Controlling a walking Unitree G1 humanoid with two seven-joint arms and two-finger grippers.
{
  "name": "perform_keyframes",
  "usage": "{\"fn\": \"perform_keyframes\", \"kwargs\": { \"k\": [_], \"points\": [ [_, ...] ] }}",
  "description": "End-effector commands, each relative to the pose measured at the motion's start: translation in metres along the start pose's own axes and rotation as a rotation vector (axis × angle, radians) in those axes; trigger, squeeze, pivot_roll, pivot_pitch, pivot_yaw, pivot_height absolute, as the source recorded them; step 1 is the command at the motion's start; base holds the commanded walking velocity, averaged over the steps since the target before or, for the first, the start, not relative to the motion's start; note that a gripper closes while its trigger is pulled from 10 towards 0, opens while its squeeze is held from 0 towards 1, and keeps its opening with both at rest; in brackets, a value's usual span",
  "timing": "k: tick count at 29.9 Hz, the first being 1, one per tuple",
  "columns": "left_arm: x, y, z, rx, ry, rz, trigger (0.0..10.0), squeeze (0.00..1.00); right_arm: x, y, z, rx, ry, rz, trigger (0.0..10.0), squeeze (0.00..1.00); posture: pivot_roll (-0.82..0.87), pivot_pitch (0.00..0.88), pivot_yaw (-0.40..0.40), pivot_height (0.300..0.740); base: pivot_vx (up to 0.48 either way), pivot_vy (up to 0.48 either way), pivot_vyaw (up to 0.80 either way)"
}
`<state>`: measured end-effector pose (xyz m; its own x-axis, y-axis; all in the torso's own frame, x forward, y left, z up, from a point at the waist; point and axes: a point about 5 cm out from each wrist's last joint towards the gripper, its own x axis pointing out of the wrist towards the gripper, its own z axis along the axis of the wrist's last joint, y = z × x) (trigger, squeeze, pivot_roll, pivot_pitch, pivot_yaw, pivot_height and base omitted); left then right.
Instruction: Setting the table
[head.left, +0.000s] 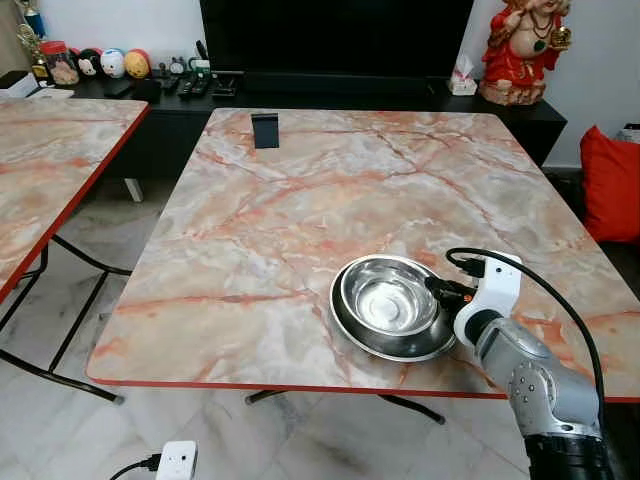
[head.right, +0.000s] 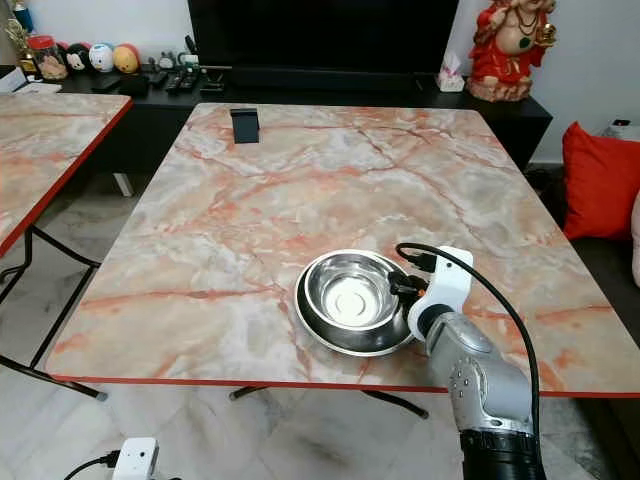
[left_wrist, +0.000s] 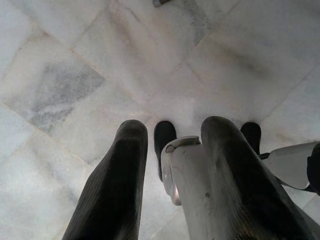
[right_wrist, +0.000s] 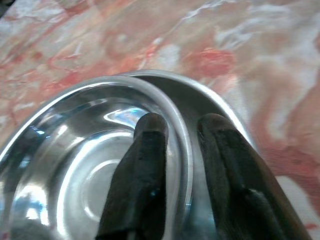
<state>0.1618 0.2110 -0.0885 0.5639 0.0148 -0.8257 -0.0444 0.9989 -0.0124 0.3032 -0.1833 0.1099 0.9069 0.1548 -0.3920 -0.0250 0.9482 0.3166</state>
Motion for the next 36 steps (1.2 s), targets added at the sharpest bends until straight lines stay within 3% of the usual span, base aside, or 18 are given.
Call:
{"fn": "perform_keyframes", "kwargs": {
  "k": [1,6,7,8,16,20,22,23,26,28,29,31,33,36],
  "points": [
    [-0.002,0.004,-0.006,0.001,0.017,0.005,10.0,0.0,0.0,0.006,0.008,-0.005,-0.029,0.023,10.0,1.0,-0.03,0.0,-0.036,0.736,0.0,0.0,0.0],
    [-0.002,0.006,-0.006,0.002,0.016,0.005,10.0,0.0,-0.001,0.006,0.008,-0.003,-0.038,0.02,10.0,0.98,-0.04,0.0,-0.034,0.736,0.0,0.0,0.0],
    [-0.002,0.006,-0.006,0.002,0.016,0.005,10.0,0.0,-0.001,0.006,0.01,0.002,-0.049,0.022,10.0,0.4,-0.04,0.0,-0.034,0.736,0.0,0.0,0.0],
    [-0.002,0.007,-0.005,0.002,0.016,0.006,10.0,0.0,-0.001,0.006,0.012,0.007,-0.068,0.026,10.0,0.0,-0.04,0.0,-0.034,0.736,0.0,0.0,0.0],
    [0.002,0.005,0.013,0.001,-0.001,0.009,10.0,0.0,-0.001,0.012,0.018,0.035,-0.144,0.072,10.0,0.0,-0.04,0.0,-0.034,0.736,0.0,0.0,0.0],
    [0.004,0.003,0.021,0.002,-0.014,0.008,10.0,0.0,-0.004,0.023,0.025,0.0,-0.249,0.122,10.0,0.0,-0.04,0.0,-0.032,0.736,0.0,0.0,0.0],
    [0.005,0.002,0.023,0.003,-0.018,0.007,10.0,0.0,-0.008,0.025,0.032,-0.025,-0.361,0.117,10.0,0.0,-0.04,0.0,-0.033,0.736,0.0,0.0,0.0],
    [0.005,0.001,0.026,0.004,-0.023,0.006,10.0,0.0,-0.016,0.024,0.04,-0.082,-0.501,0.071,10.0,0.0,-0.04,0.0,-0.034,0.736,0.0,0.0,0.0],
    [0.005,0.001,0.027,0.006,-0.023,0.006,10.0,0.0,-0.016,0.022,0.039,-0.082,-0.511,0.048,10.0,0.0,-0.04,0.0,-0.031,0.736,0.0,0.0,0.0],
    [0.004,0.002,0.022,0.007,-0.018,0.007,10.0,0.0,-0.018,0.012,0.036,-0.198,-0.535,-0.061,10.0,0.0,-0.03,0.0,-0.034,0.736,0.0,0.0,0.0],
    [0.003,0.003,0.018,0.009,-0.014,0.009,10.0,0.0,-0.021,-0.001,0.034,-0.308,-0.563,-0.176,10.0,0.0,-0.03,0.0,-0.035,0.736,0.0,0.0,0.0],
    [0.001,0.005,0.01,0.011,-0.007,0.009,10.0,0.0,-0.025,-0.006,0.033,-0.391,-0.582,-0.222,10.0,0.0,-0.03,0.0,-0.034,0.736,0.0,0.0,0.0],
    [-0.002,0.006,-0.004,0.015,0.002,0.008,10.0,0.0,-0.028,-0.009,0.026,-0.365,-0.605,-0.208,10.0,0.0,-0.04,0.0,-0.033,0.736,0.0,0.0,0.0],
    [-0.003,0.007,-0.008,0.017,0.002,0.009,10.0,0.0,-0.029,-0.015,0.016,-0.371,-0.596,-0.202,10.0,0.0,-0.04,0.0,-0.032,0.736,0.0,0.0,0.0]
  ]
}}
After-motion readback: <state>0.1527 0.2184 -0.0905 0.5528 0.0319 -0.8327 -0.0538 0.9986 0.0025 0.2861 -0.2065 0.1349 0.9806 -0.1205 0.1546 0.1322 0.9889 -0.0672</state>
